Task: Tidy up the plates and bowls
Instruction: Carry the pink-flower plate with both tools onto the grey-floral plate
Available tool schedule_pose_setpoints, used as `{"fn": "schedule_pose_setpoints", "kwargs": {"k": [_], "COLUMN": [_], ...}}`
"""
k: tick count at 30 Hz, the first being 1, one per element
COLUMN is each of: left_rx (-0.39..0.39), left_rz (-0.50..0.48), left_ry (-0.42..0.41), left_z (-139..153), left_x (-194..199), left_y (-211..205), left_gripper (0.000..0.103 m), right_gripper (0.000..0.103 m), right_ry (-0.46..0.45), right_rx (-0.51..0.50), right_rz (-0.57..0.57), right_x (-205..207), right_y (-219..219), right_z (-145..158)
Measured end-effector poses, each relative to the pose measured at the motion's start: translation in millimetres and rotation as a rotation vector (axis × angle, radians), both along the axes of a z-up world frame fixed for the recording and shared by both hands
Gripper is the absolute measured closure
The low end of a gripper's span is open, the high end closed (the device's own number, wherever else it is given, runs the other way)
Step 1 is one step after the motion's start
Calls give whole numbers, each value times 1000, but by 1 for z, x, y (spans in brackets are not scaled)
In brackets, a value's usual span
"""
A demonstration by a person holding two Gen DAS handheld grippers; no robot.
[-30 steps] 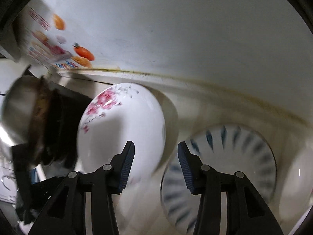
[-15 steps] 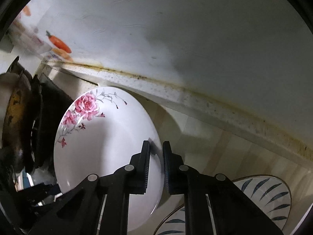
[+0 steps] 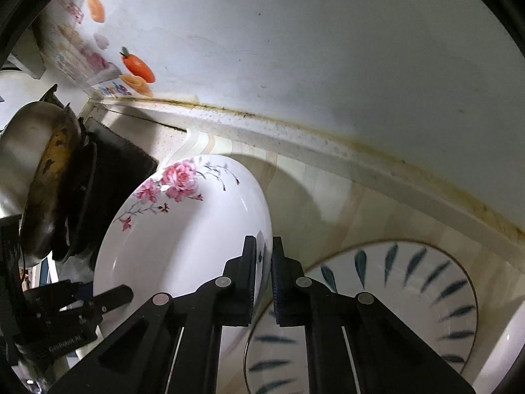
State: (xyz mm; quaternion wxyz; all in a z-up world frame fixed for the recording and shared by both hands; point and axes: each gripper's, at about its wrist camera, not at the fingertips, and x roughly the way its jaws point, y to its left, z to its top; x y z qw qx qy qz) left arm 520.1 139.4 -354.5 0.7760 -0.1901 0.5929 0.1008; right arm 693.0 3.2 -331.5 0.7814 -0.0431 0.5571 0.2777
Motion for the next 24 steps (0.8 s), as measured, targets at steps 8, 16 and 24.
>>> {"fn": "schedule_pose_setpoints", "kwargs": {"k": [8, 16, 24], "left_rx": [28, 33, 35], "left_rz": [-62, -164, -304], "left_ry": [-55, -106, -96], "left_z": [50, 87, 96], "left_x": [-40, -73, -122], "left_y": [6, -30, -76], "left_gripper": [68, 68, 69], "right_gripper": [93, 93, 92], "right_ry": [-50, -104, -101], "right_rx": [46, 90, 118], "right_rz": [-33, -83, -179], "right_x": [-36, -103, -188], "right_y": [-31, -84, -140], "right_z": [40, 93, 107]}}
